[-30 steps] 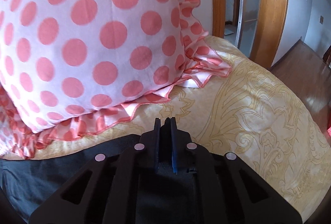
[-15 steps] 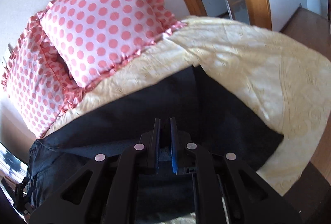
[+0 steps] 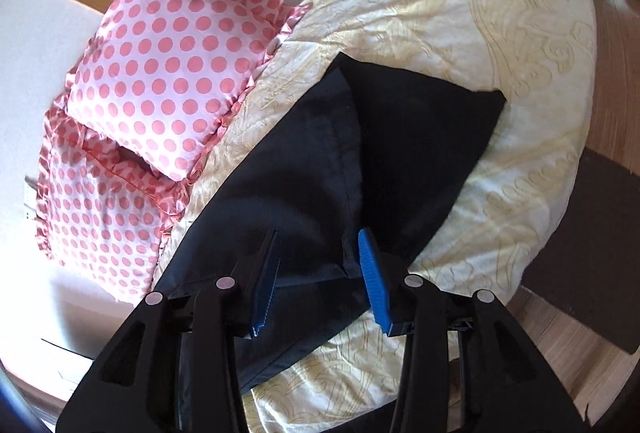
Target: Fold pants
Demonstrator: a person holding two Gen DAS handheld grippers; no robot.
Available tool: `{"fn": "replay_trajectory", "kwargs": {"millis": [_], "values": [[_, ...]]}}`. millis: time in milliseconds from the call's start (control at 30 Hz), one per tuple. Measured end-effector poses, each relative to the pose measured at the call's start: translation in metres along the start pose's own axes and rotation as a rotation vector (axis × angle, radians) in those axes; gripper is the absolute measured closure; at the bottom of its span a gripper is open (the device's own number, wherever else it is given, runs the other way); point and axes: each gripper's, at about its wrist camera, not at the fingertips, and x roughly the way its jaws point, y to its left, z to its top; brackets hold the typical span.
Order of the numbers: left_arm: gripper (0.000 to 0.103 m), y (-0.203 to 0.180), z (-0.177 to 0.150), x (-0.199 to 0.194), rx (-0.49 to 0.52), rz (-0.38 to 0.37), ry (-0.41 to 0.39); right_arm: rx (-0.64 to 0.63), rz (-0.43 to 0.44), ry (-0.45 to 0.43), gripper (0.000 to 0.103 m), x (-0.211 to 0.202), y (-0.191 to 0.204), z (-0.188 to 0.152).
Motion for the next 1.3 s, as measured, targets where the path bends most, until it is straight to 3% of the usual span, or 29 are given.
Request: {"fn": "replay_trajectory", "kwargs": {"millis": [133, 233, 333, 467, 567, 700, 767, 800, 967, 1133, 1300], "values": [[0.002, -0.001, -0.001, 0.002, 0.007, -0.014, 0.014, 0.034, 0.076, -0.016, 0.061, -0.008, 0.002, -0.010], [0.002, 0.000, 0.000, 0.005, 0.004, -0.026, 0.028, 0.022, 0.172, 0.067, 0.061, 0.003, 0.017, -0.022], [0.002, 0.001, 0.000, 0.007, 0.000, -0.038, 0.044, 0.018, 0.164, 0.134, 0.061, 0.023, 0.026, -0.029], [0.002, 0.003, 0.000, 0.007, -0.009, -0.048, 0.048, 0.064, 0.078, 0.133, 0.061, 0.038, 0.020, -0.027], [0.002, 0.003, 0.000, 0.007, -0.011, -0.048, 0.048, 0.123, 0.091, 0.083, 0.061, 0.037, 0.011, -0.023], [0.002, 0.002, 0.000, 0.009, -0.006, -0.043, 0.053, 0.143, 0.049, -0.054, 0.062, 0.030, 0.003, -0.009], [0.002, 0.002, 0.000, 0.009, -0.003, -0.041, 0.053, 0.121, 0.014, -0.090, 0.077, 0.033, 0.002, 0.000], [0.002, 0.002, 0.000, 0.009, -0.002, -0.039, 0.054, 0.089, 0.007, -0.097, 0.099, 0.036, 0.002, 0.006], [0.002, 0.003, 0.001, 0.010, -0.003, -0.024, 0.060, 0.029, 0.107, -0.192, 0.098, 0.014, 0.006, 0.033], [0.002, 0.001, 0.001, 0.010, 0.009, -0.023, 0.060, 0.007, 0.060, -0.242, 0.098, -0.005, -0.005, 0.032], [0.002, 0.007, 0.009, 0.005, -0.005, -0.079, 0.096, 0.080, 0.011, -0.191, 0.098, 0.011, -0.035, 0.022]]}}
